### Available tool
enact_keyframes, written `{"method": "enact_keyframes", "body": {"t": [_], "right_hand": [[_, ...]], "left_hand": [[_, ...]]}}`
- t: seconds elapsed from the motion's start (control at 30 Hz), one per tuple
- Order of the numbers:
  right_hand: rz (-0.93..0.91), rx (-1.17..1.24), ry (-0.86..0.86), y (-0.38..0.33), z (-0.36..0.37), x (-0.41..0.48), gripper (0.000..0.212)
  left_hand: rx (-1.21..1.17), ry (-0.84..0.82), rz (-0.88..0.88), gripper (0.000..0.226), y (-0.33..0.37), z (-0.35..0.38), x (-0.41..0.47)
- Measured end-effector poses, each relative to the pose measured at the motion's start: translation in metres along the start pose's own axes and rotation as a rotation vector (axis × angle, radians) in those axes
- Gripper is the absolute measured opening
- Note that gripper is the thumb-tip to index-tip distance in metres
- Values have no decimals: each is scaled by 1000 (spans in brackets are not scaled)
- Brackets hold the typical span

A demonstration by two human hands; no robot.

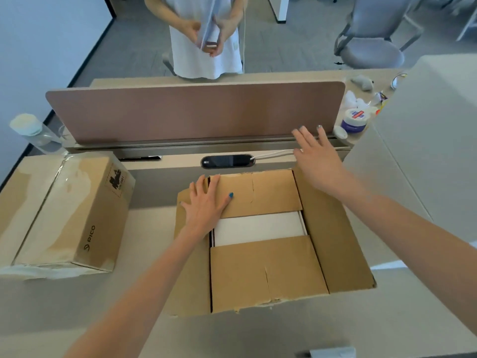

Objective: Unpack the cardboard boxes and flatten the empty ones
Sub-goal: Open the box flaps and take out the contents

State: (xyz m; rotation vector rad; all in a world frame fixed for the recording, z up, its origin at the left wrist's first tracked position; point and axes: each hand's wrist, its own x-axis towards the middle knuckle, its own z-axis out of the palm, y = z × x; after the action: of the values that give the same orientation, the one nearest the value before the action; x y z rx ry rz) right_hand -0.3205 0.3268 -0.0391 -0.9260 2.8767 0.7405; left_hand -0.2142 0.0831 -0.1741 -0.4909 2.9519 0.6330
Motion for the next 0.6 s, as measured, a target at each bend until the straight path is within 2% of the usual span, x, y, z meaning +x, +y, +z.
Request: {"method": "enact_keyframes", "body": {"t": [0.07, 0.17, 0.27, 0.43, 0.5, 0.6], "right_hand": [[-25, -144, 22, -3, 13, -8, 41], [12, -75, 27, -10, 36, -20, 45], [23, 58, -48, -23, 55, -28, 60], [151, 596, -115, -41, 83, -37, 116], [165, 857, -123, -46, 94, -38, 126], [176, 1164, -72, -51, 108, -37, 128]], "left_hand": [[59, -12, 17, 73, 3, -3, -3], [123, -19, 92, 76, 7, -6, -11], [60, -44, 133, 86, 8, -9, -25], [-8, -97, 187, 111, -4, -12, -37], [-43, -112, 212, 109, -10, -11, -39], [-97, -104, 244, 95, -12, -11, -38]]}}
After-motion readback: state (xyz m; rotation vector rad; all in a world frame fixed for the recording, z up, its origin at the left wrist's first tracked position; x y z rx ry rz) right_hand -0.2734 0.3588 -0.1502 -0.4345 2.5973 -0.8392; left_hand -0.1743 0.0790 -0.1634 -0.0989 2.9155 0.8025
